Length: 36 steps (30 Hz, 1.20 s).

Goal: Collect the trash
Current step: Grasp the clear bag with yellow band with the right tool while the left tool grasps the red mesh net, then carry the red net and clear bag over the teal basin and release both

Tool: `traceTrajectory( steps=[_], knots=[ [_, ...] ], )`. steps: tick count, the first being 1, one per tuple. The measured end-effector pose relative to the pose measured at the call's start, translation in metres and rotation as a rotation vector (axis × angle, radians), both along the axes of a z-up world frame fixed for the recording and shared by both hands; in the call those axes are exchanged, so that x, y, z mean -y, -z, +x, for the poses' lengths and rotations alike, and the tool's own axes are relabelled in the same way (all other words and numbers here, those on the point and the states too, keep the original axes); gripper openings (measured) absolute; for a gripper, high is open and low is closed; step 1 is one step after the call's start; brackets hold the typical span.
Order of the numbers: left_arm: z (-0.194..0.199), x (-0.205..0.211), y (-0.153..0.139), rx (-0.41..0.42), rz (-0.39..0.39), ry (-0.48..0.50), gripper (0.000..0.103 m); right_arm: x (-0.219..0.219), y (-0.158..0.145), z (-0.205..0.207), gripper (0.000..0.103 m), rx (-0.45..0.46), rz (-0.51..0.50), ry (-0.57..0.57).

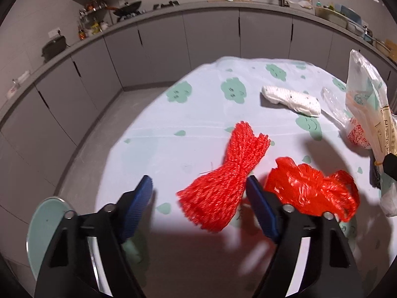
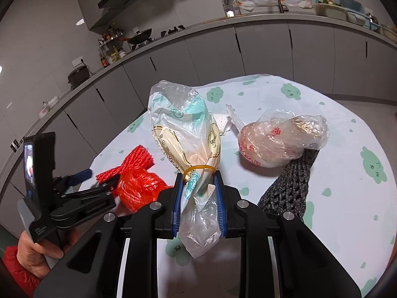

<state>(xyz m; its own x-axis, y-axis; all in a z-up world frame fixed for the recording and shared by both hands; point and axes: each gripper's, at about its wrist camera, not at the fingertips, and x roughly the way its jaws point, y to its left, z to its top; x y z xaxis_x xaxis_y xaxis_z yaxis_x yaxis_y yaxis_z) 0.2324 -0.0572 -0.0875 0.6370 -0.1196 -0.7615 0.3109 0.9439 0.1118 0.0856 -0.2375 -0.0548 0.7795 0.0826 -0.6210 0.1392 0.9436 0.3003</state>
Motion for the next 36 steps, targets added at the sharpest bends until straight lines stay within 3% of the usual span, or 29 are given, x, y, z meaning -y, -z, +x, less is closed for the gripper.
traceTrajectory(
  steps=[3, 10, 22, 36],
  knots=[
    [0.003, 0.002, 0.004, -0.031, -0.013, 0.023, 0.049, 0.000, 0.002, 0.001, 0.025, -0.004, 0.005, 0.001],
    [-0.003, -0.002, 0.001, -0.024, -0.042, 0.022, 0.023, -0.003, -0.002, -0.005, 0.025, 0.006, 0.012, 0.007],
    [-0.054, -0.039, -0.035, 0.036, -0.115, -0.077, 0.022, -0.023, -0.019, -0.028, 0.025, 0.059, 0.012, -0.002],
    [-0.106, -0.110, -0.049, 0.081, -0.098, -0.256, 0.022, -0.086, -0.024, -0.038, 0.025, 0.056, 0.005, -0.120]
  ],
)
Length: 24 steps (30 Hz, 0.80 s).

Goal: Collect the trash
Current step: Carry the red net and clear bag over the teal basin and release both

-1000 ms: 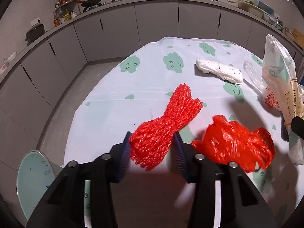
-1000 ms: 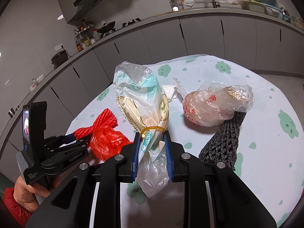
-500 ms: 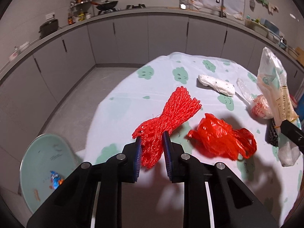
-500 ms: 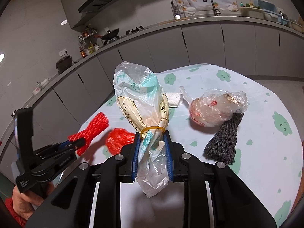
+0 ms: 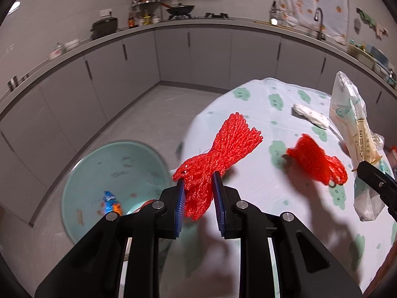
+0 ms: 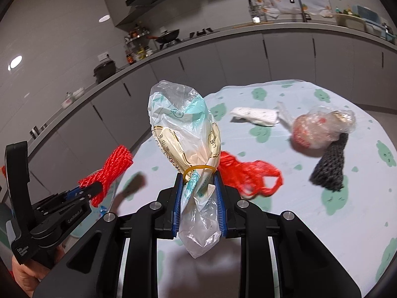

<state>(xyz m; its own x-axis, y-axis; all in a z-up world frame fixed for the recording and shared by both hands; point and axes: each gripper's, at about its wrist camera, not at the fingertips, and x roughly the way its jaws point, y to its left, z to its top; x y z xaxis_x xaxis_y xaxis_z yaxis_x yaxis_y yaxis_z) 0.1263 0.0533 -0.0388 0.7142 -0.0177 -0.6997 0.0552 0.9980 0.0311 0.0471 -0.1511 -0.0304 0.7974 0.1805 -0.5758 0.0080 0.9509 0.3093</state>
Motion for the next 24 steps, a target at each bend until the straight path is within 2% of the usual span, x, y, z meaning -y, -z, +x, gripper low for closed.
traceTrajectory(
  steps=[13, 24],
  knots=[
    [-0.026, -0.061, -0.001, 0.005, -0.021, -0.114, 0.022, -0.066, -0.001, 0.001, 0.025, -0.001, -0.048, -0.112],
    [-0.029, -0.102, 0.005, -0.005, -0.032, -0.201, 0.022, -0.122, 0.004, 0.015, 0.025, -0.018, -0.069, -0.218]
  ],
)
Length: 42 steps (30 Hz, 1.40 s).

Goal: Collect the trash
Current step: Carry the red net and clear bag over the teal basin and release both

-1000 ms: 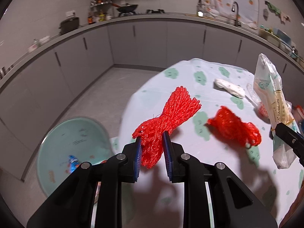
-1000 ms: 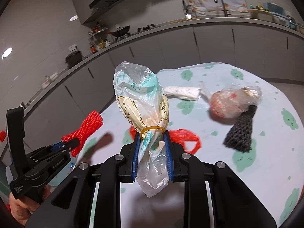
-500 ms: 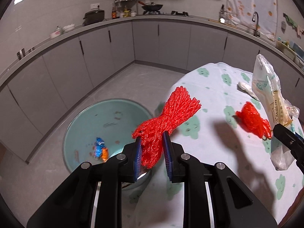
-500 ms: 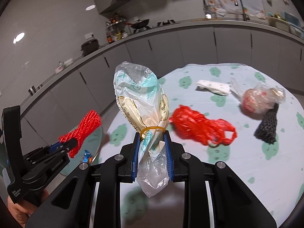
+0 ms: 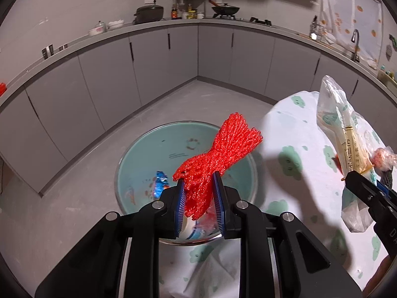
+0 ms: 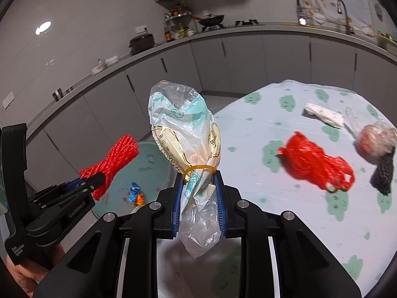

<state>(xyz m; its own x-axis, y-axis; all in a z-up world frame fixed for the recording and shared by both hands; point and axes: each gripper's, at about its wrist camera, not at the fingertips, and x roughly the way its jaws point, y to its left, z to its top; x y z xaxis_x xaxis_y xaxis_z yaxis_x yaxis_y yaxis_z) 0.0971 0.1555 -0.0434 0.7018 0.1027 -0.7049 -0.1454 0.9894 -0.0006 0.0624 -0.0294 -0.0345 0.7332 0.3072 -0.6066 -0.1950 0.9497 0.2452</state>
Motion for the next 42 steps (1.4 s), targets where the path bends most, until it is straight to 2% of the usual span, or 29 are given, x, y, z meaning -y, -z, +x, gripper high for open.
traceTrajectory(
  steps=[20, 42],
  knots=[
    [0.008, -0.043, 0.021, -0.051, -0.023, -0.103, 0.022, -0.062, 0.010, 0.026, 0.025, -0.023, -0.019, -0.094],
    [0.045, -0.059, 0.061, -0.142, -0.048, -0.183, 0.022, -0.102, 0.051, 0.070, 0.028, -0.168, 0.006, -0.118]
  ],
)
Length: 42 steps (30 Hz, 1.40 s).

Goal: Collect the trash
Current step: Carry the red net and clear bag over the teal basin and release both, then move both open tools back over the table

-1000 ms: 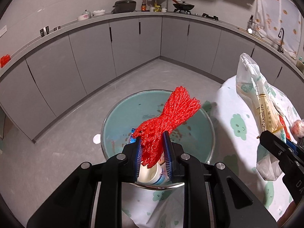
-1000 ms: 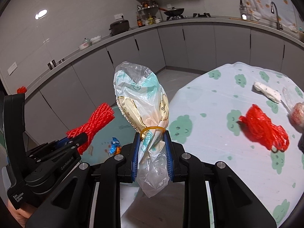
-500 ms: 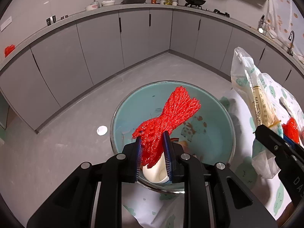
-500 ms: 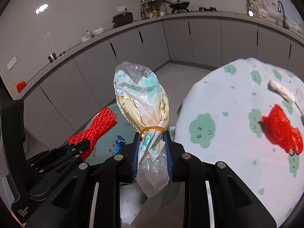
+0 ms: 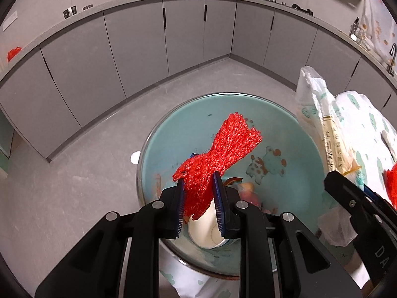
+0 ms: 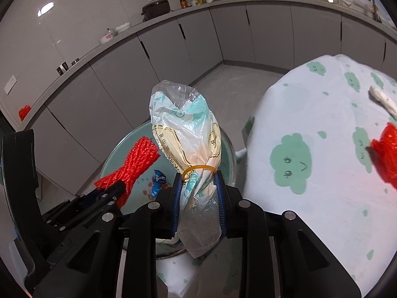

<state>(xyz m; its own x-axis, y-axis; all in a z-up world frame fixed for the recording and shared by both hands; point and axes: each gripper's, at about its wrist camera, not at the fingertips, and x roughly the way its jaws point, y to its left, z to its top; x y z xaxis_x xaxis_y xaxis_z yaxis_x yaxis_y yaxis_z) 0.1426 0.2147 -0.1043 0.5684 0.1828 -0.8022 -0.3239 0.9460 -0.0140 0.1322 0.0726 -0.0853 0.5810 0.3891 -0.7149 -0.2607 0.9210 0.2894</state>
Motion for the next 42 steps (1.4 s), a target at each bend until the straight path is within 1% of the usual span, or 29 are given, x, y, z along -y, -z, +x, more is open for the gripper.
traceTrajectory(
  steps=[3, 6, 8, 9, 10, 12, 14, 16, 17, 18, 19, 22, 25, 26, 29, 33, 35, 37, 40, 42],
  knots=[
    [0.003, -0.005, 0.005, -0.013, -0.014, -0.003, 0.022, -0.004, 0.006, 0.005, 0.035, -0.001, 0.012, -0.015],
    [0.007, -0.007, 0.010, -0.017, -0.033, 0.010, 0.025, -0.005, 0.011, 0.010, 0.038, -0.007, 0.030, -0.029],
    [0.009, -0.009, 0.012, -0.020, -0.032, 0.005, 0.025, -0.002, 0.014, 0.011, 0.040, -0.019, 0.050, -0.035],
    [0.010, -0.009, 0.013, -0.020, -0.033, 0.006, 0.029, 0.000, 0.013, 0.011, 0.042, -0.020, 0.059, -0.035],
    [0.010, -0.010, 0.013, -0.022, -0.031, 0.006, 0.037, 0.002, 0.013, 0.011, 0.043, -0.019, 0.061, -0.034],
    [0.009, -0.011, 0.014, -0.023, -0.024, -0.005, 0.045, 0.005, 0.011, 0.009, 0.043, -0.010, 0.063, -0.033],
    [0.008, -0.012, 0.014, -0.024, -0.022, -0.016, 0.048, 0.010, 0.010, 0.007, 0.043, -0.010, 0.073, -0.030],
    [0.006, -0.013, 0.013, -0.024, -0.018, -0.026, 0.053, 0.014, 0.009, 0.005, 0.043, -0.011, 0.080, -0.026],
    [0.005, -0.013, 0.012, -0.024, -0.014, -0.030, 0.054, 0.015, 0.009, 0.004, 0.045, -0.009, 0.081, -0.026],
    [0.004, -0.013, 0.011, -0.024, -0.012, -0.034, 0.058, 0.016, 0.008, 0.002, 0.048, -0.006, 0.081, -0.026],
    [0.003, -0.014, 0.011, -0.024, -0.013, -0.038, 0.063, 0.018, 0.007, 0.001, 0.049, -0.003, 0.084, -0.023],
    [-0.001, -0.014, 0.005, -0.017, -0.013, -0.052, 0.068, 0.026, 0.002, -0.003, 0.051, 0.005, 0.102, -0.013],
    [-0.003, -0.006, -0.004, 0.003, 0.032, -0.046, 0.068, 0.041, -0.009, -0.011, 0.051, 0.036, 0.111, 0.008],
    [-0.003, -0.002, -0.007, 0.011, 0.035, -0.039, 0.068, 0.048, -0.014, -0.014, 0.051, 0.055, 0.110, 0.021],
    [-0.004, 0.012, -0.017, 0.029, 0.030, -0.006, 0.068, 0.066, -0.023, -0.021, 0.051, 0.088, 0.102, 0.059],
    [-0.003, 0.039, -0.029, 0.055, 0.042, 0.066, 0.068, 0.107, -0.032, -0.030, 0.051, 0.114, 0.087, 0.161],
    [-0.001, 0.058, -0.034, 0.067, 0.038, 0.117, 0.068, 0.124, -0.035, -0.034, 0.051, 0.127, 0.082, 0.209],
    [0.000, 0.076, -0.037, 0.074, 0.038, 0.163, 0.068, 0.149, -0.038, -0.042, 0.051, 0.143, 0.057, 0.270],
    [0.002, 0.110, -0.040, 0.076, 0.004, 0.259, 0.068, 0.183, -0.039, -0.053, 0.051, 0.154, 0.037, 0.348],
    [0.003, 0.128, -0.041, 0.075, -0.004, 0.302, 0.068, 0.204, -0.038, -0.059, 0.051, 0.157, 0.020, 0.398]
  ],
)
